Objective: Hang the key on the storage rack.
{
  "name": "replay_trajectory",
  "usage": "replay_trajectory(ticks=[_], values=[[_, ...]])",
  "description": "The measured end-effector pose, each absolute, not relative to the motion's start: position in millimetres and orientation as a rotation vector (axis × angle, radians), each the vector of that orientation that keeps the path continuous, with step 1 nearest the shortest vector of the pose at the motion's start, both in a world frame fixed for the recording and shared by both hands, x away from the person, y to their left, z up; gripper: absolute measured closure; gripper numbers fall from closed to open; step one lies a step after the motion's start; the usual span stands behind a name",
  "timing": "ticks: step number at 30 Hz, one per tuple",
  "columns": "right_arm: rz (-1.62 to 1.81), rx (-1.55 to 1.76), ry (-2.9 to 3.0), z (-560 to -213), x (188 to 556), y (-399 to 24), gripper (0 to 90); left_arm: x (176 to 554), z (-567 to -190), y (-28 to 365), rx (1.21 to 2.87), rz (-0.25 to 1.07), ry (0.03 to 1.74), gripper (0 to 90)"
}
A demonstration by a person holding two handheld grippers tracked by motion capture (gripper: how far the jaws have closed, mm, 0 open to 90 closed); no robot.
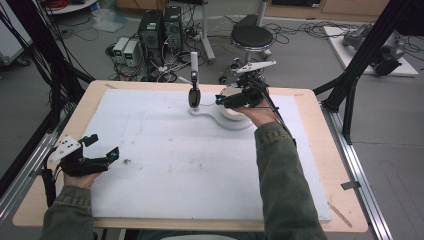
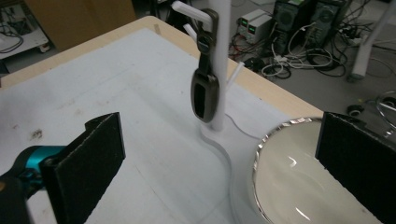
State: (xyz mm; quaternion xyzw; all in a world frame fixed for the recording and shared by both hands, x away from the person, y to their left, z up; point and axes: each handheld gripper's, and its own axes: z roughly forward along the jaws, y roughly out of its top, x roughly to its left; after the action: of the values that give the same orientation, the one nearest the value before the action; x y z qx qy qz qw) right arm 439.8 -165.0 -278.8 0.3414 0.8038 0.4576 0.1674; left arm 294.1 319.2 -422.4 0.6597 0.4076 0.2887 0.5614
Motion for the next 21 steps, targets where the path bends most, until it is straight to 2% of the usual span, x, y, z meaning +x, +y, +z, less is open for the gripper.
replay_trajectory(ticks=[21], values=[[1.374,0.977,2.094,-304,391,-222,0.5,289,-423,320,1.545,0.677,0.975,3.3]])
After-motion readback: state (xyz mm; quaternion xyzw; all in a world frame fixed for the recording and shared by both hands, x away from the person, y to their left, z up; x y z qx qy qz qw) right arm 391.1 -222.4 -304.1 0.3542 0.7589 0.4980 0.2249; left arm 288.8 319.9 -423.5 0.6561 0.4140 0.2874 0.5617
